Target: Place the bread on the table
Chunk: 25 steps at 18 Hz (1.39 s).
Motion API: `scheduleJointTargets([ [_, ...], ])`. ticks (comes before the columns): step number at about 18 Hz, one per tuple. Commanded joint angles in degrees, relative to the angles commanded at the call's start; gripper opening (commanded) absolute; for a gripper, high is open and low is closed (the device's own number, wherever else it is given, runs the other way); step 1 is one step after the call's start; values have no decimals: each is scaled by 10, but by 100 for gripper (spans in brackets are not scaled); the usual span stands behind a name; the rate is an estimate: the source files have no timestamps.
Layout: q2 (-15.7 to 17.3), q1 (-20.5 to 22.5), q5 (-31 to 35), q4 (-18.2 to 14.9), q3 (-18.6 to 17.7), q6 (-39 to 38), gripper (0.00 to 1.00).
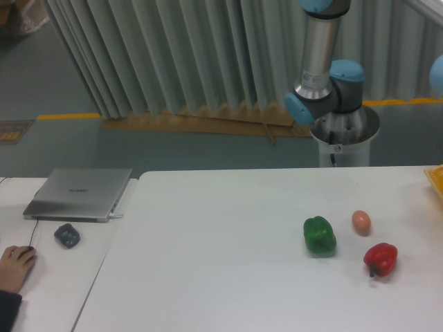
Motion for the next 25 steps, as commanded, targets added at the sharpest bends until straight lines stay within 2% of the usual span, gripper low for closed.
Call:
scheduleJointTargets([
  [3, 8, 19, -86, 3, -8, -187, 100],
  [6, 19, 88, -212, 4, -20, -219, 100],
  [9, 22, 130, -264, 16, -40, -238, 100],
  [13, 20, 148, -273, 72, -82, -318, 100],
  [21, 38, 145, -272, 81, -114, -478, 100],
  [25, 42, 146, -272, 107, -146, -483, 100],
])
